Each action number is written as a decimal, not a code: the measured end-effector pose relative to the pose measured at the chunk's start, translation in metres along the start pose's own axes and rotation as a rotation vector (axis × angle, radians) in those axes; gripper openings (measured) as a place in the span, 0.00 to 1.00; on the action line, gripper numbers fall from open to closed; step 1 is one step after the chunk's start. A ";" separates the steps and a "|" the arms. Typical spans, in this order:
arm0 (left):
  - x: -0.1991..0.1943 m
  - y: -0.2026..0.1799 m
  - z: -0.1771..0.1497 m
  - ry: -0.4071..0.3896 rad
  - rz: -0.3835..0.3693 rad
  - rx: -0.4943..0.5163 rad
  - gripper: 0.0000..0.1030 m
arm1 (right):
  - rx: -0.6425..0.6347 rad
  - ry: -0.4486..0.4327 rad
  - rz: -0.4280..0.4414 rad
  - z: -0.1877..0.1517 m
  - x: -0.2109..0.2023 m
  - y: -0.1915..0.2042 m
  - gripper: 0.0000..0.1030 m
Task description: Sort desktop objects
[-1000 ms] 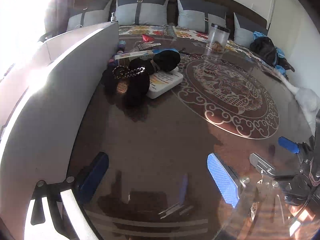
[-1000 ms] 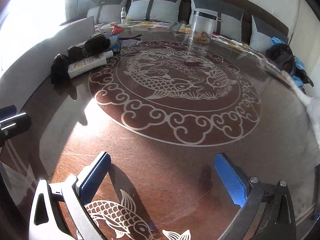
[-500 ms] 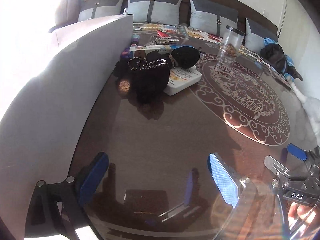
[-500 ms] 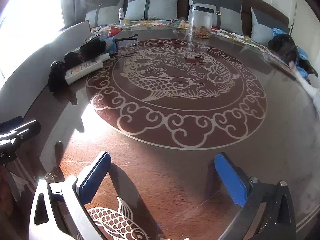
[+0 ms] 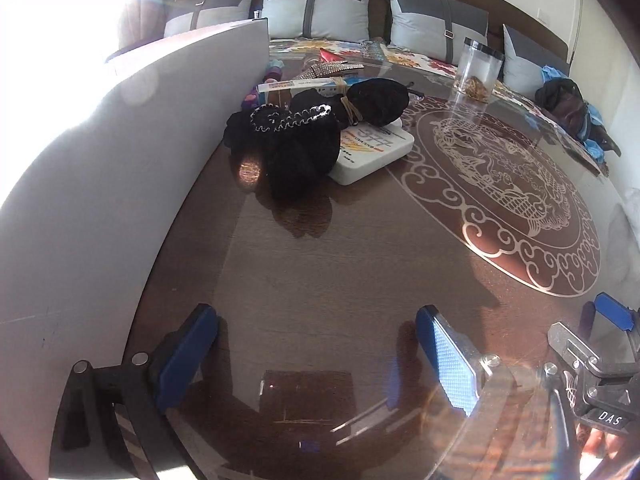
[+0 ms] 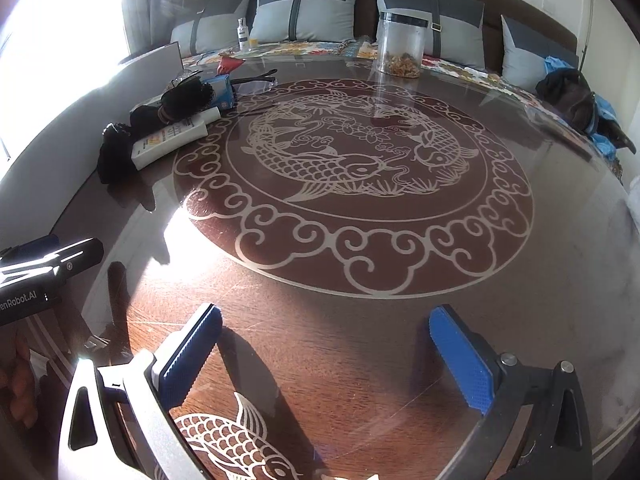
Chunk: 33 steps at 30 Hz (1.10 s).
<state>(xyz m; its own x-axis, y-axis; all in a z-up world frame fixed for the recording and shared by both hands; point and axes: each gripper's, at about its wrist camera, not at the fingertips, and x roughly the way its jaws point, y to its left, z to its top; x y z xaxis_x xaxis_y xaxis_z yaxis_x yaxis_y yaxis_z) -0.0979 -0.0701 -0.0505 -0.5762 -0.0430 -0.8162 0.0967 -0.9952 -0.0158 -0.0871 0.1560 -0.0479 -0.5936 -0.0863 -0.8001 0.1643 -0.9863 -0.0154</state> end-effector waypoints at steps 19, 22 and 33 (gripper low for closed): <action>-0.016 0.010 0.012 -0.090 -0.084 -0.067 1.00 | 0.000 0.000 0.001 0.000 0.000 0.000 1.00; -0.025 0.007 0.034 -0.194 -0.063 -0.035 1.00 | 0.000 -0.001 0.001 0.000 0.000 0.000 1.00; 0.050 -0.003 0.103 -0.136 0.154 -0.029 0.84 | -0.001 -0.001 0.001 0.000 0.000 0.000 1.00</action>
<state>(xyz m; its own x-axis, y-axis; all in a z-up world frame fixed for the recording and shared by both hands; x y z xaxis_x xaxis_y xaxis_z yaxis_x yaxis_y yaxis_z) -0.2104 -0.0786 -0.0316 -0.6569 -0.2082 -0.7246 0.2149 -0.9730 0.0848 -0.0866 0.1558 -0.0480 -0.5938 -0.0877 -0.7998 0.1657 -0.9861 -0.0149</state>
